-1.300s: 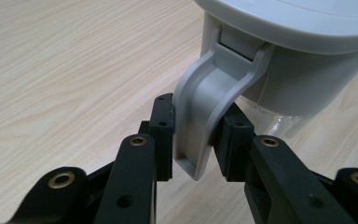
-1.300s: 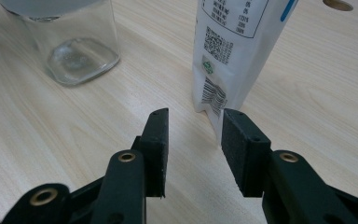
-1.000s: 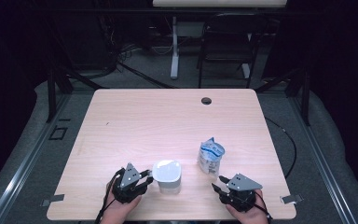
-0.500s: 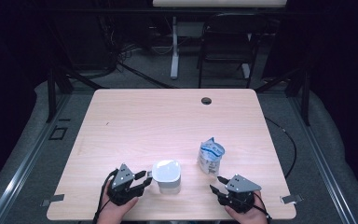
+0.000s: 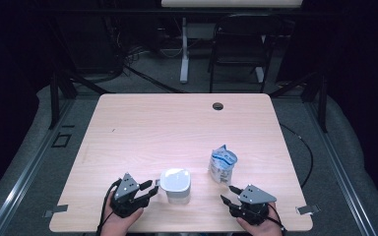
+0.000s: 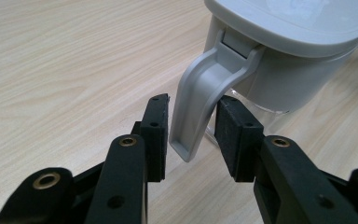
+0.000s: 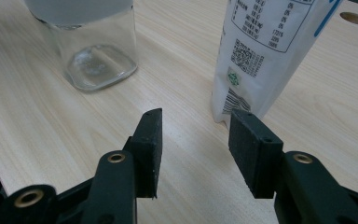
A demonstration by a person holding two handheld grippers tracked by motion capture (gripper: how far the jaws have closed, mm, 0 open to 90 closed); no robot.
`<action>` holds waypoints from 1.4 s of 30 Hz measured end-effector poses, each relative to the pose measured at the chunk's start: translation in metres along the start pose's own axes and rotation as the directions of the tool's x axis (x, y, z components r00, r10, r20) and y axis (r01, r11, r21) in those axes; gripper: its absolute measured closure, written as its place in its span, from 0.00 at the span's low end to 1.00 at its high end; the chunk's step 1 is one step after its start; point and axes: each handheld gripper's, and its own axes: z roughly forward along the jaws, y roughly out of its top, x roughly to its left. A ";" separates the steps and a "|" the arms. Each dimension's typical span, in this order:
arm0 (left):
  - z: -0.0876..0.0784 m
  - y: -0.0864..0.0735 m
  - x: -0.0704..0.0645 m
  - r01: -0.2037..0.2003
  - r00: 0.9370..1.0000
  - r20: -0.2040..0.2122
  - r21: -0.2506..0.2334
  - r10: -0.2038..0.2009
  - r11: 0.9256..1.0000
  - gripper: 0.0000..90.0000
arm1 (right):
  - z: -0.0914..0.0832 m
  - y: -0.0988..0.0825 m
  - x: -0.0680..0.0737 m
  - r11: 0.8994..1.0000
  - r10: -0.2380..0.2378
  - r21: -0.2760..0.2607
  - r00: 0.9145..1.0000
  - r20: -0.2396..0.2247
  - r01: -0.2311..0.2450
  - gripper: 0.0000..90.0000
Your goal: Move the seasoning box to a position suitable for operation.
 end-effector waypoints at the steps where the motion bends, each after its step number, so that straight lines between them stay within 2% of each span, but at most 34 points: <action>1: -0.001 0.000 0.000 0.004 1.000 0.006 0.001 -0.004 1.000 0.73 | 0.000 0.000 0.000 1.000 -0.002 0.000 1.000 0.000 0.002 0.61; 5: -0.007 0.001 0.000 0.025 1.000 0.011 -0.024 -0.025 0.999 0.73 | -0.001 0.002 0.000 1.000 -0.003 0.005 1.000 -0.002 0.003 0.61; 10: -0.014 0.003 0.002 0.048 0.999 0.013 -0.046 -0.047 0.998 0.72 | -0.001 0.002 -0.001 0.999 0.031 0.010 0.999 -0.019 -0.031 0.62; 16: -0.017 0.004 0.009 0.083 0.996 0.024 -0.082 -0.081 0.993 0.67 | -0.001 0.003 -0.001 1.000 0.024 0.016 1.000 -0.009 -0.024 0.63; 19: -0.017 0.004 0.012 0.098 0.995 0.019 -0.082 -0.097 0.992 0.63 | -0.001 0.004 0.000 1.000 0.027 0.008 1.000 -0.015 -0.027 0.64; 20: -0.015 0.003 0.015 0.125 0.992 0.007 -0.082 -0.125 0.989 0.62 | -0.001 0.005 0.000 1.000 0.027 0.007 0.999 -0.017 -0.027 0.64; 22: -0.015 0.003 0.017 0.134 0.991 0.006 -0.079 -0.134 0.988 0.59 | -0.001 0.005 0.001 1.000 0.027 0.006 0.999 -0.023 -0.027 0.64; 24: -0.014 0.002 0.022 0.154 0.988 -0.013 -0.075 -0.155 0.985 0.56 | 0.001 0.006 0.003 1.000 0.020 0.004 0.999 -0.028 -0.020 0.64; 26: -0.014 0.002 0.025 0.159 0.987 0.000 -0.063 -0.159 0.985 0.56 | 0.003 0.006 0.004 1.000 0.017 0.009 0.999 -0.032 -0.017 0.64; 28: -0.014 0.001 0.026 0.145 0.989 -0.008 -0.061 -0.146 0.988 0.58 | 0.005 0.006 0.005 1.000 0.013 0.013 0.999 -0.040 -0.013 0.64; 31: -0.014 0.000 0.025 0.100 0.995 -0.022 -0.040 -0.101 0.994 0.64 | 0.006 0.008 0.007 1.000 0.006 0.012 0.999 -0.049 -0.006 0.65; 34: -0.014 0.001 0.025 0.097 0.995 -0.017 -0.031 -0.098 0.995 0.66 | 0.006 0.009 0.007 1.000 0.003 0.013 0.999 -0.054 -0.002 0.66; 37: -0.013 0.003 0.025 0.103 0.994 -0.023 -0.059 -0.105 0.993 0.66 | 0.008 0.010 0.007 1.000 0.004 0.017 0.999 -0.053 -0.003 0.67; 42: -0.012 0.006 0.026 0.100 0.995 -0.028 -0.037 -0.101 0.994 0.64 | 0.008 0.013 0.008 1.000 0.018 0.011 0.998 -0.061 -0.018 0.70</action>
